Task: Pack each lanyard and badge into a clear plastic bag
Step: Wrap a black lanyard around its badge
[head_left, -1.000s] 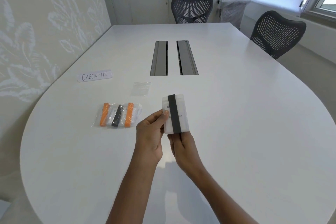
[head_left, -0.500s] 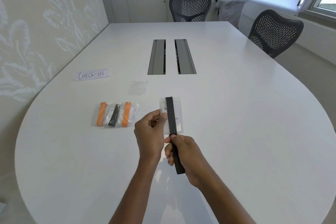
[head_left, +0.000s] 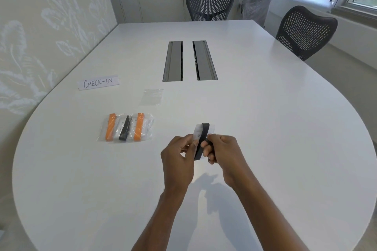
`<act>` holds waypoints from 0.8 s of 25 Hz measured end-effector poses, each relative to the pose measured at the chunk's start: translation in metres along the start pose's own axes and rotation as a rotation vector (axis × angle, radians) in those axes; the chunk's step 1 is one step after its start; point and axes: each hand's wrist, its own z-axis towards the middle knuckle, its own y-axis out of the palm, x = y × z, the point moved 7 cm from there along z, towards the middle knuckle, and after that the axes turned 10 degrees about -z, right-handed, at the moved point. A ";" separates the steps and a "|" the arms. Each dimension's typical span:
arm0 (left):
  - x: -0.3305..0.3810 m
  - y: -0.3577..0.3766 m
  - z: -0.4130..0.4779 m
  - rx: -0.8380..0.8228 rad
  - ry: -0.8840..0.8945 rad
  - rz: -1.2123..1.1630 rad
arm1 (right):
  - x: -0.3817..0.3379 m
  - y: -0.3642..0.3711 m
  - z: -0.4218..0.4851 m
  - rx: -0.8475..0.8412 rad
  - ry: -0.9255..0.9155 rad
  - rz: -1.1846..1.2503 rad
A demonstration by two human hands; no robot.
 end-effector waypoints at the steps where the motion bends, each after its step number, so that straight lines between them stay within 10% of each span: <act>1: 0.000 0.003 -0.002 -0.016 0.006 -0.003 | -0.002 -0.001 0.002 0.036 -0.039 -0.012; 10: -0.028 0.013 0.010 -0.019 -0.295 -0.149 | 0.000 0.002 0.018 0.060 -0.340 -0.389; 20: -0.085 0.038 0.001 -0.037 -0.581 -0.298 | 0.036 -0.017 0.071 0.158 -0.215 -0.273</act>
